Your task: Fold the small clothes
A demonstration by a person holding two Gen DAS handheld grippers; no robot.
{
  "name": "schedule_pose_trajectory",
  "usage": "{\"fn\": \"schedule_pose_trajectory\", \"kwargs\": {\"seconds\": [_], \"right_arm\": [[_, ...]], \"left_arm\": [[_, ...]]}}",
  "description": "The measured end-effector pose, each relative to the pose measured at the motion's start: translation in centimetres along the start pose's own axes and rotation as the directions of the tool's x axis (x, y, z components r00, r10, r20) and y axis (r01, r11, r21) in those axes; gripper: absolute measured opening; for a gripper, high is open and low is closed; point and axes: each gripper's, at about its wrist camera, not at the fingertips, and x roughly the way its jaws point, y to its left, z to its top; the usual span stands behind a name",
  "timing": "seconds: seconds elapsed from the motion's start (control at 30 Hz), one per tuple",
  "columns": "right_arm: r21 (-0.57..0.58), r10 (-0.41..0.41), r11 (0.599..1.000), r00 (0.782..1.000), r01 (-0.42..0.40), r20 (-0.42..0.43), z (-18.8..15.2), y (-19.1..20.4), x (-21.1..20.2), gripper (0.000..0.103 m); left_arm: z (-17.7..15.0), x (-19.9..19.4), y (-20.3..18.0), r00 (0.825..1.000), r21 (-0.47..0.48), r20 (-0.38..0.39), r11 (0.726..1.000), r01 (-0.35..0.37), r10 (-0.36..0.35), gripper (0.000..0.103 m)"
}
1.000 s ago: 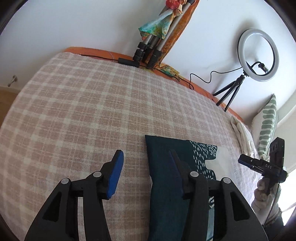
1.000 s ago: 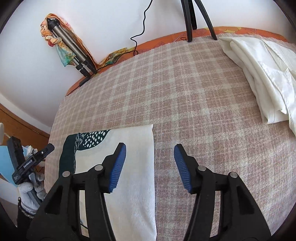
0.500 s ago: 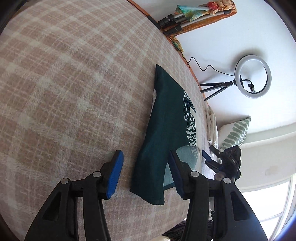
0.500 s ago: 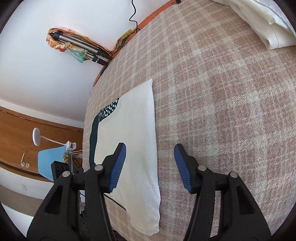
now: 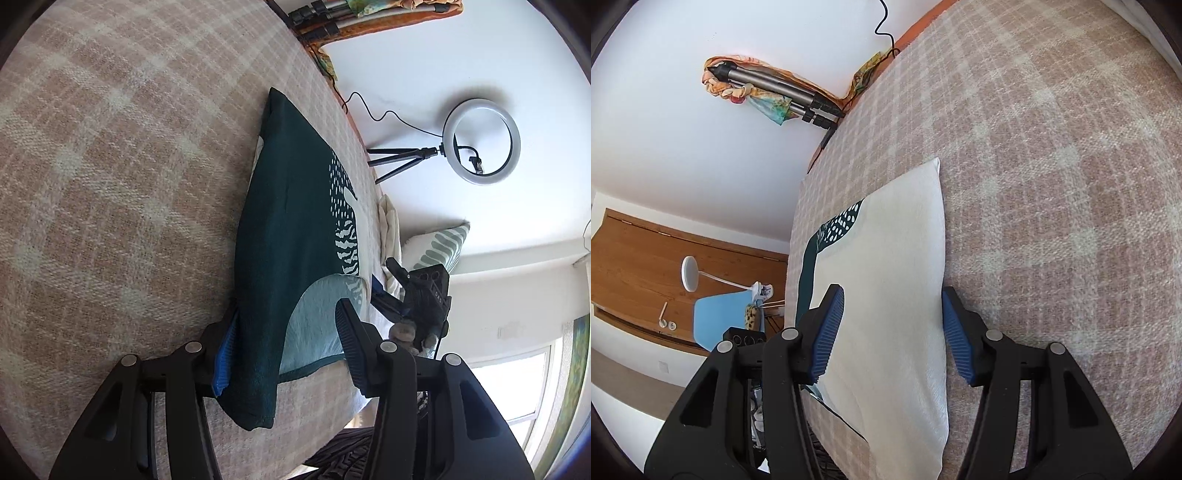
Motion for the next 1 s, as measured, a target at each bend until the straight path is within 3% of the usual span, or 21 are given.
{"fn": "schedule_pose_trajectory", "kwargs": {"seconds": [0.17,0.37,0.43,0.5,0.67,0.87,1.0], "right_arm": [[-0.024,-0.001,1.000,1.000,0.001,-0.014,0.6,1.0,2.1,0.047],[-0.013,0.001,1.000,1.000,-0.001,-0.022,1.0,1.3,3.6,0.039],[-0.005,-0.016,1.000,1.000,0.016,-0.027,0.9,1.3,3.9,0.029],[-0.017,-0.056,0.998,0.998,0.055,-0.028,0.9,1.6,4.1,0.013],[-0.096,-0.115,0.989,0.993,0.116,0.012,0.9,4.0,3.4,0.008],[-0.175,-0.116,0.976,0.991,0.127,0.074,0.6,7.7,1.9,0.007],[-0.214,-0.158,0.961,0.983,0.175,0.092,0.3,8.9,1.6,0.007]], "left_arm": [[0.3,1.4,-1.2,1.000,0.048,-0.013,0.999,-0.010,0.011,0.048],[1.0,2.7,-2.5,0.999,0.099,-0.019,0.994,-0.041,0.043,0.040],[1.0,3.0,-2.6,0.997,0.108,-0.021,0.992,-0.068,0.071,0.021],[0.8,3.1,-2.4,0.995,0.120,-0.018,0.989,-0.090,0.093,0.009],[0.5,2.1,-3.9,0.992,0.209,0.031,0.969,-0.130,0.126,0.006],[0.5,0.9,-5.6,0.990,0.265,0.076,0.955,-0.131,0.115,0.004],[0.2,0.7,-6.1,0.990,0.300,0.083,0.944,-0.137,0.117,0.004]]}}
